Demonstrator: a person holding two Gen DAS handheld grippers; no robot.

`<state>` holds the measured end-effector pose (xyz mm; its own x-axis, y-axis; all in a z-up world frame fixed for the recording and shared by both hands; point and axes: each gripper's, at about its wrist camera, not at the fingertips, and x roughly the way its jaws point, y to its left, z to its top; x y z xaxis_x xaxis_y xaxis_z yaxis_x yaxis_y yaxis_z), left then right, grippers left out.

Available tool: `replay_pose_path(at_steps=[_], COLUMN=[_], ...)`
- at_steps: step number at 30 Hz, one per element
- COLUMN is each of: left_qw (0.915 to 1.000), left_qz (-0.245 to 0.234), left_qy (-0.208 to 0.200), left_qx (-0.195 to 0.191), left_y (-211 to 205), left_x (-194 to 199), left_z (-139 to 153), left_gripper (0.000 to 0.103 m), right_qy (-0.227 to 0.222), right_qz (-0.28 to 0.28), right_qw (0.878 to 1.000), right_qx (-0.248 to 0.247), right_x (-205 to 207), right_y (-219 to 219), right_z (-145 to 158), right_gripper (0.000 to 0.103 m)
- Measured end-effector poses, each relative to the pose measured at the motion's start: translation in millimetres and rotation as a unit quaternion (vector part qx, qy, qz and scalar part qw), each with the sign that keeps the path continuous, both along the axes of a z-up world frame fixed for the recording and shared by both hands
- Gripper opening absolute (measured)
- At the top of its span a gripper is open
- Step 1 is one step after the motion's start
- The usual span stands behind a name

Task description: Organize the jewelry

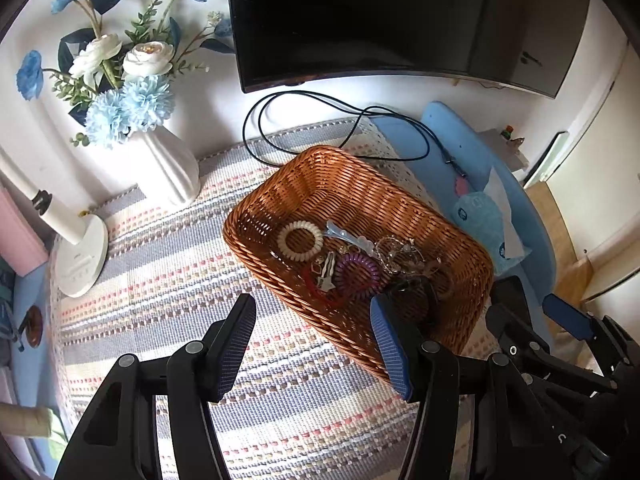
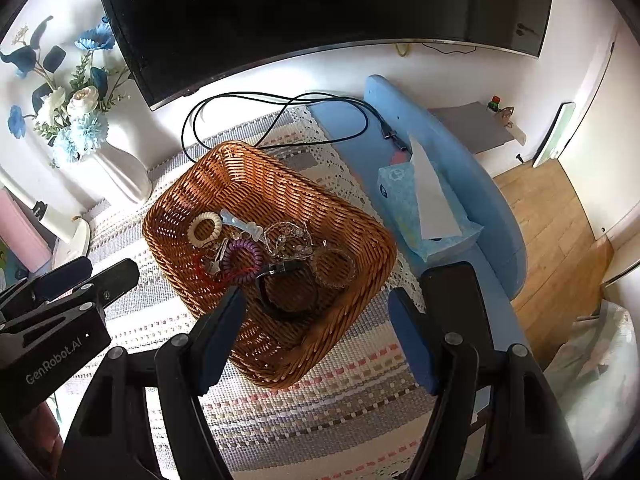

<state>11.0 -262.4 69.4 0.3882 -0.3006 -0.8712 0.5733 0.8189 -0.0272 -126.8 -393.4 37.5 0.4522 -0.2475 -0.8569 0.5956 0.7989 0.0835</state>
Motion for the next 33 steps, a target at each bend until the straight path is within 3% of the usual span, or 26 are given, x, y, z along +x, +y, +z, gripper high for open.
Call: replay_pose_path(at_steps=[26, 29, 33], left_qw=[0.9988, 0.9985, 0.9984], left_qz=[0.04, 0.045, 0.05], left_qy=[-0.013, -0.015, -0.016], left_qx=[0.023, 0.027, 0.022], left_y=[7.8, 8.4, 9.9], left_x=[4.0, 4.8, 4.8], left_z=[-2.8, -4.3, -4.0], left_gripper=[0.061, 0.07, 0.07], right_qy=[-0.009, -0.005, -0.004], right_qz=[-0.008, -0.01, -0.014], right_qw=[1.0, 1.0, 1.0], right_qx=[-0.016, -0.014, -0.016], right_x=[-3.3, -3.4, -4.5], right_y=[1.0, -0.7, -2.7], right_z=[4.5, 3.0, 2.6], right_gripper=[0.075, 0.075, 0.075])
